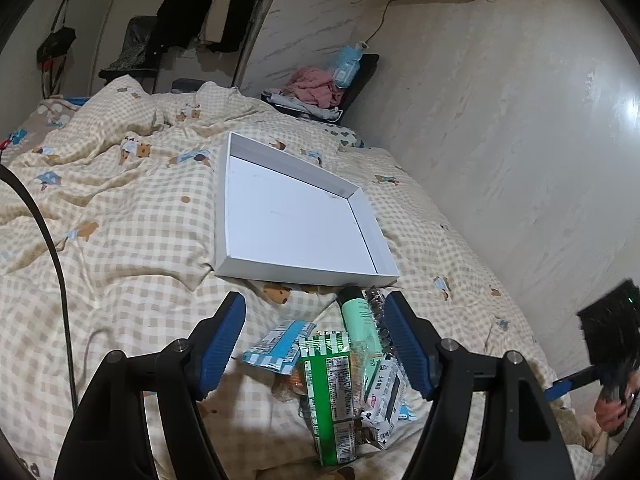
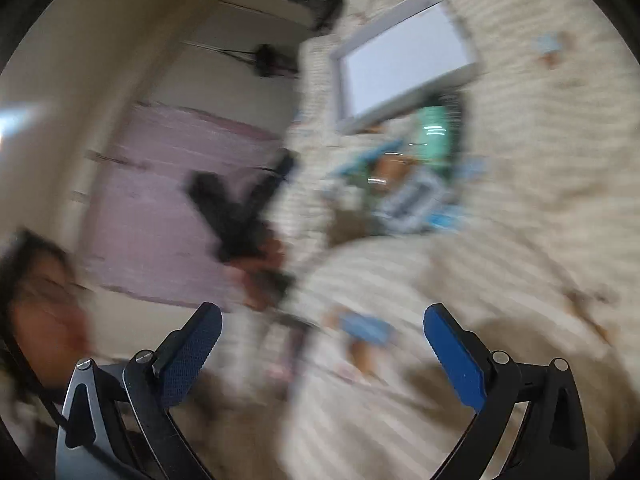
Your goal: Organize objects
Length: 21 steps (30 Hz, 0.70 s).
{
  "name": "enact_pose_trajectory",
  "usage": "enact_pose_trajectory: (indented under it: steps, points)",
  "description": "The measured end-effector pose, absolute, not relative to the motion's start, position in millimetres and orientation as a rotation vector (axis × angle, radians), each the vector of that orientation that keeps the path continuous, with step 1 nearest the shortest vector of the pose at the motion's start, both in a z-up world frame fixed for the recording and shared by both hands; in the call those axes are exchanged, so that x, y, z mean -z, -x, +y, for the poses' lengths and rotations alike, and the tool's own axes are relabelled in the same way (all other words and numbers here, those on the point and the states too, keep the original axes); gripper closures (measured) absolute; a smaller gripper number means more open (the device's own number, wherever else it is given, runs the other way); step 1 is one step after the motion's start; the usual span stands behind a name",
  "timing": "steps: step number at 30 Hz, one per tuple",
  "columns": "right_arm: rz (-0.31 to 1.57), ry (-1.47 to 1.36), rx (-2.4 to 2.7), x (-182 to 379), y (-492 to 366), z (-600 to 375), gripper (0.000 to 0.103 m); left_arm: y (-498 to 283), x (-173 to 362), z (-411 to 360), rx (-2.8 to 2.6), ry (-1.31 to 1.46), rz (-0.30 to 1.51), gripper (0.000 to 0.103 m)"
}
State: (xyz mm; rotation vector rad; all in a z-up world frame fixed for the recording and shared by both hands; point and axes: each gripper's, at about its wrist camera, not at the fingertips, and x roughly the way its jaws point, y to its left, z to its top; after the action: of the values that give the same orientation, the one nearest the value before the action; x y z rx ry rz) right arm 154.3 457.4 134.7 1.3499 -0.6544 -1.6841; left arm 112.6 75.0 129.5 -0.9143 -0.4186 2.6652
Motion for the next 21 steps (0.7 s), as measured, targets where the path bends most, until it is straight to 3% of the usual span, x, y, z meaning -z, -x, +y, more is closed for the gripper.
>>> enact_pose_trajectory:
  steps: [6, 10, 11, 21]
  points:
    - [-0.344, -1.093, 2.221, -143, -148, 434, 0.001, -116, -129, 77, -2.765, 0.9, -0.379, 0.028]
    - [-0.141, -1.142, 2.312, -127, -112, 382, 0.005, -117, -123, 72, -2.81, 0.932, -0.452, 0.034]
    - [-0.118, -1.154, 2.292, -125, -105, 373, 0.012, -114, -119, 73, -2.784, 0.969, -0.465, 0.034]
    - [-0.001, -1.095, 2.259, -113, -99, 331, 0.012, -112, -105, 80, -2.805, 1.066, -0.428, 0.029]
